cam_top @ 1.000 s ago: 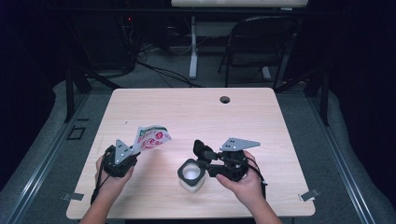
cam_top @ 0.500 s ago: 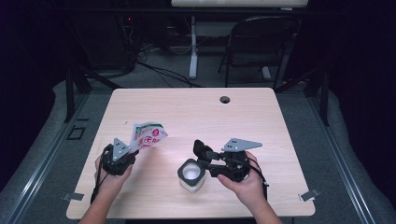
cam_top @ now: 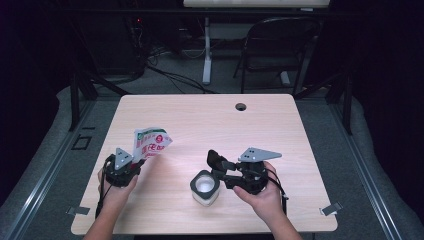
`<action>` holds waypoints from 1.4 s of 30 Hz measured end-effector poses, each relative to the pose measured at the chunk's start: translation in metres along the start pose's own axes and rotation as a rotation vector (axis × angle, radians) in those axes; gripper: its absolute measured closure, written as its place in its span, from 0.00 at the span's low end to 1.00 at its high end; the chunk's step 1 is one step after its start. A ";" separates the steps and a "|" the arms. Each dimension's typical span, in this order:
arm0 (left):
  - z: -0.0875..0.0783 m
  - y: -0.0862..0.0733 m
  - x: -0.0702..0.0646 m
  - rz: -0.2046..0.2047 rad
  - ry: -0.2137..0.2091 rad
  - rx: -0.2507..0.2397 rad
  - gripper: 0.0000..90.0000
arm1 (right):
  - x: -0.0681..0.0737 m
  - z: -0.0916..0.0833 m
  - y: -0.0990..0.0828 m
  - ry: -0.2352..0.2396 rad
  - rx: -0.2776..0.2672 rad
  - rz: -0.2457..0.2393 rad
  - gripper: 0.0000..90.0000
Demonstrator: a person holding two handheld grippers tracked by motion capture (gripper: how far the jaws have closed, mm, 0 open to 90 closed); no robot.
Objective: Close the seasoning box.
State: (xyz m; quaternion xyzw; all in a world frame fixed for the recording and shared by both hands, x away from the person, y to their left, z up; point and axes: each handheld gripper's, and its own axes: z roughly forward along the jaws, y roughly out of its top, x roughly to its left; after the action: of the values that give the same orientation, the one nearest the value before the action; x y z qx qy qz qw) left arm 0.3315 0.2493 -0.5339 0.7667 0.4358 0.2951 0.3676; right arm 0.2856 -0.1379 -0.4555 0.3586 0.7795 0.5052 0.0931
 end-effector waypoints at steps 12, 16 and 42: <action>0.007 -0.008 0.009 -0.039 0.028 0.034 0.86 | 0.000 0.001 0.000 0.008 0.000 -0.001 0.60; 0.014 -0.013 0.011 -0.072 0.019 0.055 0.86 | 0.000 0.001 -0.001 0.000 -0.006 -0.008 0.59; 0.018 -0.023 0.019 -0.207 -0.035 0.078 0.69 | 0.000 0.003 -0.002 -0.002 -0.026 -0.005 0.57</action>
State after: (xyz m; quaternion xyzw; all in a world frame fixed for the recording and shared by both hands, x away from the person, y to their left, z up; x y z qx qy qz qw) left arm 0.3435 0.2683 -0.5606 0.7362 0.5176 0.2249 0.3735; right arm 0.2864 -0.1367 -0.4584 0.3560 0.7736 0.5146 0.0994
